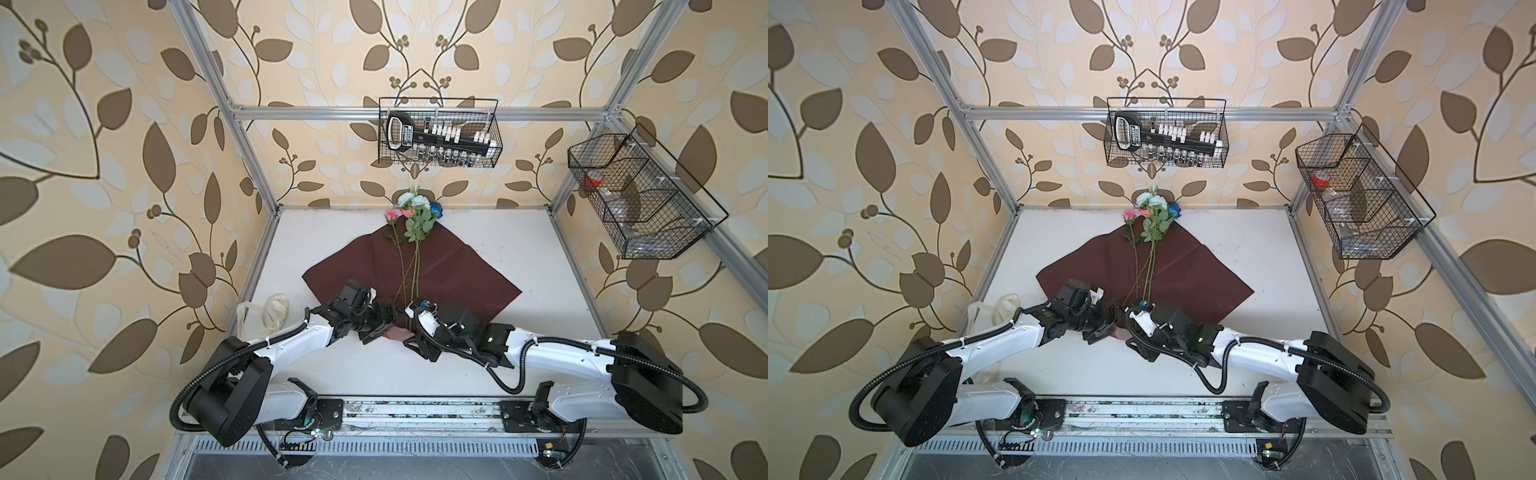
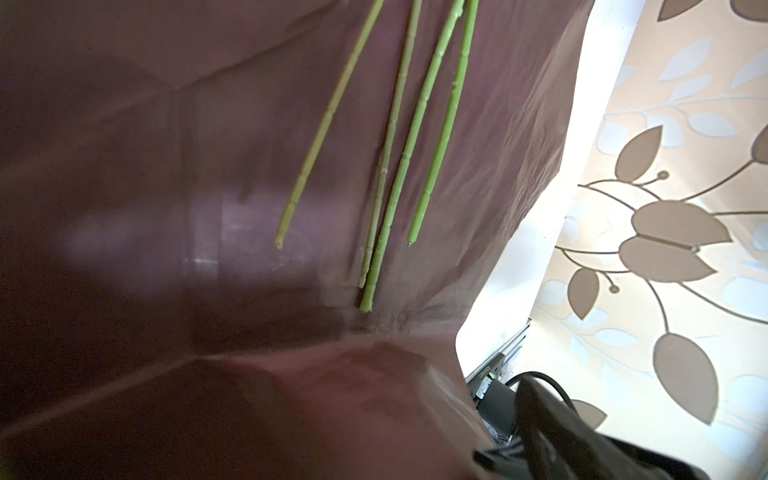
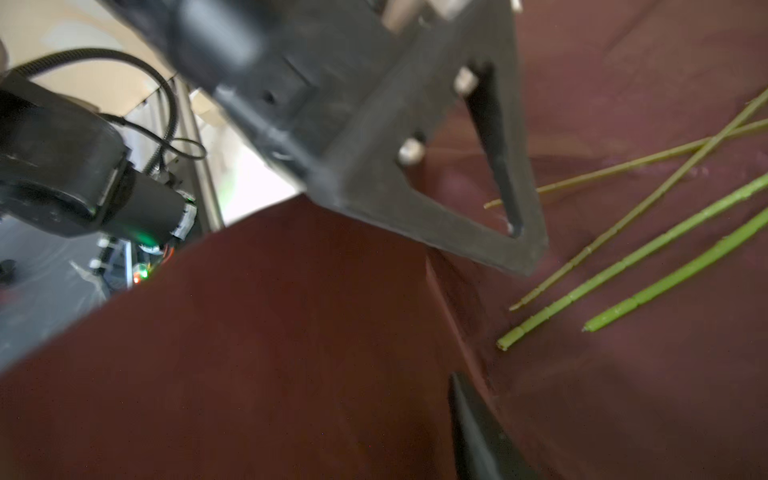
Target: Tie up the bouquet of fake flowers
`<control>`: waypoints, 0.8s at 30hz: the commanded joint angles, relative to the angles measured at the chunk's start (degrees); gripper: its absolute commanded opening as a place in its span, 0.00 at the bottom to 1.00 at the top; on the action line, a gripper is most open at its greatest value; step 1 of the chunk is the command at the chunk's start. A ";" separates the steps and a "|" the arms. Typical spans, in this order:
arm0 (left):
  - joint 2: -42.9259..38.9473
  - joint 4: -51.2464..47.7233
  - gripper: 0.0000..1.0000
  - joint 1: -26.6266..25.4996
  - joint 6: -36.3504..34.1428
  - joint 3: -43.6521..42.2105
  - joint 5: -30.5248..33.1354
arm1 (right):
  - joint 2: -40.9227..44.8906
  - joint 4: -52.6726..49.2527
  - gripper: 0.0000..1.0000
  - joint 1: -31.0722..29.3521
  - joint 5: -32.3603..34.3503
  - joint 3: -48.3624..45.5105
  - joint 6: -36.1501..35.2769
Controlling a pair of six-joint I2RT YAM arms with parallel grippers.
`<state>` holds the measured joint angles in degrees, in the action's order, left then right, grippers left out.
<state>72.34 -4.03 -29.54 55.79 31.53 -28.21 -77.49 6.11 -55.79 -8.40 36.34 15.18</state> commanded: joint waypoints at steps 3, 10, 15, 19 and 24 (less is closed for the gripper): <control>-5.55 -5.20 0.99 1.12 0.85 0.77 2.07 | -0.46 4.01 0.25 2.82 -1.44 -0.02 1.37; -13.09 -15.55 0.99 1.69 -2.01 3.98 8.30 | -0.45 5.66 0.01 5.83 -2.24 -0.35 2.04; -18.53 -23.57 0.99 1.68 -5.05 7.44 13.67 | -2.31 5.41 0.00 6.95 -1.57 1.31 1.09; -20.88 -26.49 0.99 1.70 -6.28 7.91 16.96 | -4.45 4.90 0.00 9.00 -1.73 2.88 1.17; -19.13 -22.75 0.99 1.76 -8.27 7.30 15.58 | -7.40 3.99 0.06 12.04 -2.33 4.52 2.47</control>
<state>52.23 -27.09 -28.38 50.46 38.04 -13.89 -83.48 10.44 -44.99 -9.76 38.79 16.93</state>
